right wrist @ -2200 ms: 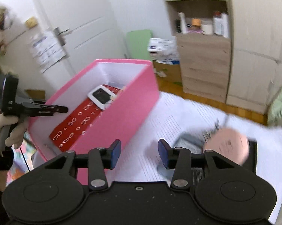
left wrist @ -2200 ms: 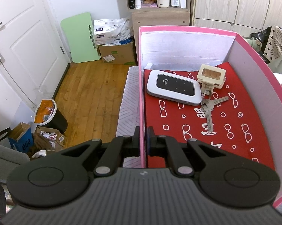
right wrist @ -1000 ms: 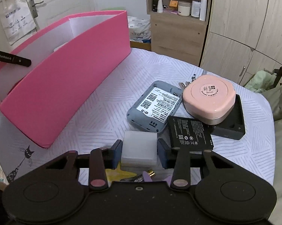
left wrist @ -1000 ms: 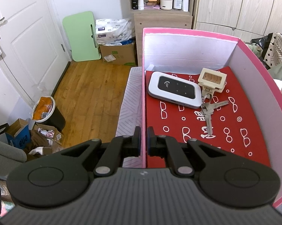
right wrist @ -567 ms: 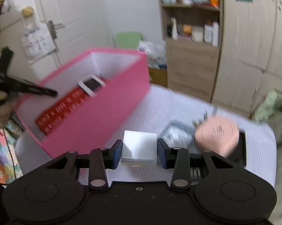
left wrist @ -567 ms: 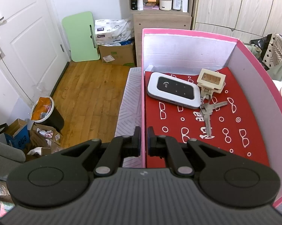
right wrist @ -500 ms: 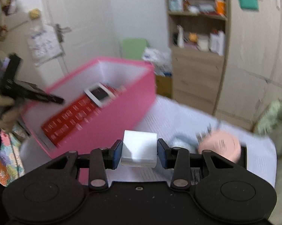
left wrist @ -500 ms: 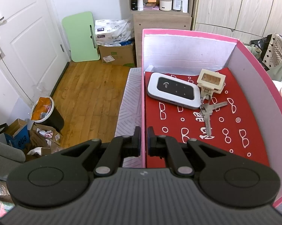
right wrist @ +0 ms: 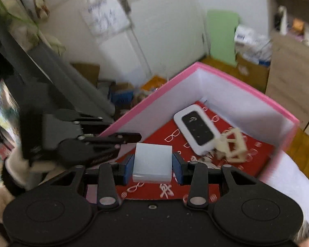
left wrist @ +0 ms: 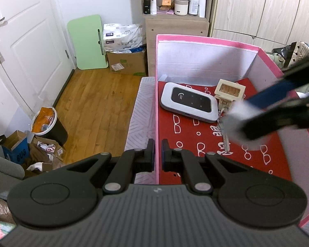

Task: Organize rigid objects
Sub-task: 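Carry the white charger into the box and open the right tool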

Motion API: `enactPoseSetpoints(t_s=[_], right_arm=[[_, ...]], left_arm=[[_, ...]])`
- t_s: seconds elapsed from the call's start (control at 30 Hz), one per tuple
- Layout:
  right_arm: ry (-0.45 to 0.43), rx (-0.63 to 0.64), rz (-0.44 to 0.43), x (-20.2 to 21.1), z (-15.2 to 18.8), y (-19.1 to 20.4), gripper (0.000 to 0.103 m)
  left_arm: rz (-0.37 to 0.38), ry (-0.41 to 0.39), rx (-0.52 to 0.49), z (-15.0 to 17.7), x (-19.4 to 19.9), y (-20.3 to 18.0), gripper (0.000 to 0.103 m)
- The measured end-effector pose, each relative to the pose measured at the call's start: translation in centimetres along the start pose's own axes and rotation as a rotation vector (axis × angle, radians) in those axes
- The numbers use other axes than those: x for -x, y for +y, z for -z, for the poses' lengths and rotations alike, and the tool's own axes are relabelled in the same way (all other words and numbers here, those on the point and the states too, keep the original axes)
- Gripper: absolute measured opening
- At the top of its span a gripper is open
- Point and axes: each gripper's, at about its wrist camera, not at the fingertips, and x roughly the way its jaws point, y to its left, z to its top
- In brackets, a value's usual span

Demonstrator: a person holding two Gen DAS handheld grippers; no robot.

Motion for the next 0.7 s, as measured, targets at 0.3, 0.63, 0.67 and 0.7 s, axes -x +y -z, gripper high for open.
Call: enactPoseSetpoints(t_s=[0.3,0.63,0.67,0.7], right_arm=[[0.14,-0.049,0.105,-8.1,-3.2,-1.6,0.045],[0.167,-0.071,0.095,-10.2,-2.9,-1.5,0.047],[0.157,-0.081,0.096,-9.8,-2.8,-1.6,0.048],[0.139,-0.08,0.098,-9.2,-2.8,-1.5,0.049]], left_arm=[[-0.004,-0.003,-0.005,-0.1,0.0,-0.2,0.005],[-0.007,-0.005,-0.009,-0.1,-0.1,-0.3,0.005],[-0.007,-0.005,-0.009,-0.1,-0.1,-0.3,0.005],[-0.008,-0.004,-0.01,-0.1,-0.1,-0.3,0.005]])
